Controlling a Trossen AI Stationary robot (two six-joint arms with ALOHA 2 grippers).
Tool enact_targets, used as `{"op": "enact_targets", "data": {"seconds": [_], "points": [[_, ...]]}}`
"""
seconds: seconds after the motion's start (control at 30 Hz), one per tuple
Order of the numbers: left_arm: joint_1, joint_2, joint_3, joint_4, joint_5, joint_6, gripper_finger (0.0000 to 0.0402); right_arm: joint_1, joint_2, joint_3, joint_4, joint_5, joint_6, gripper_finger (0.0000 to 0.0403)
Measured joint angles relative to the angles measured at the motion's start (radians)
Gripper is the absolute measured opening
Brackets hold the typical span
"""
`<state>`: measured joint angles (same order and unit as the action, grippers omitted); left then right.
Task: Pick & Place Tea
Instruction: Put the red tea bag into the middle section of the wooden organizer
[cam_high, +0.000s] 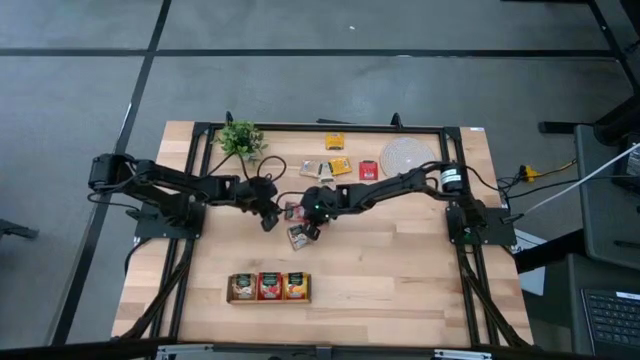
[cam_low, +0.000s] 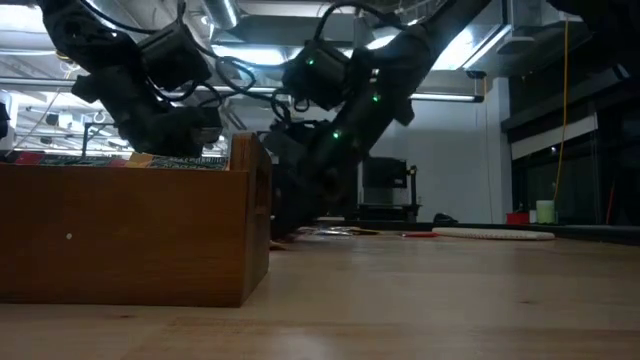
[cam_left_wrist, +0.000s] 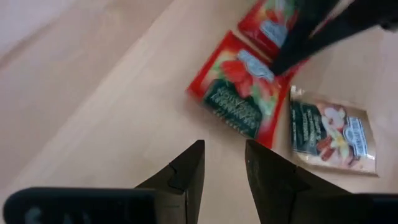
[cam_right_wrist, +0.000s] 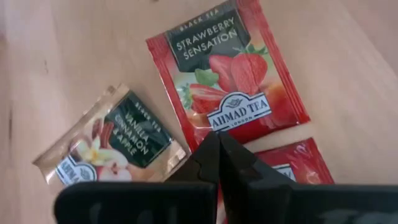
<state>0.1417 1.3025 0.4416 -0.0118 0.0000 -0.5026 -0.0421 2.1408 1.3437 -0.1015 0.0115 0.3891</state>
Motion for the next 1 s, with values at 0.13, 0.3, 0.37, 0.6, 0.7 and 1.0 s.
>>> {"op": "enact_targets", "data": {"seconds": [0.13,0.3,0.37,0.6,0.7,1.0], "points": [[0.0,0.0,0.0,0.009,0.012,0.0,0.0111,-0.009,0.026,0.006,0.009,-0.047,-0.001,0.0004],[0.024,0.0,0.0,0.033,0.008,-0.011,0.0111,-0.009,0.047,0.006,0.009,-0.048,-0.002,0.0005],[0.04,0.0,0.0,0.04,-0.005,-0.042,0.0111,-0.009,0.048,0.006,0.009,-0.047,-0.005,0.0005],[0.107,0.0,0.0,-0.042,0.029,-0.108,0.012,-0.009,0.051,0.003,0.022,-0.048,-0.032,0.0005],[0.11,0.011,0.0,-0.031,0.05,-0.144,0.0131,-0.009,0.052,0.002,0.038,-0.05,-0.052,0.0005],[0.109,0.135,0.001,0.094,0.152,-0.22,0.0179,-0.008,0.054,0.0,0.063,-0.051,-0.061,0.0005]]}}
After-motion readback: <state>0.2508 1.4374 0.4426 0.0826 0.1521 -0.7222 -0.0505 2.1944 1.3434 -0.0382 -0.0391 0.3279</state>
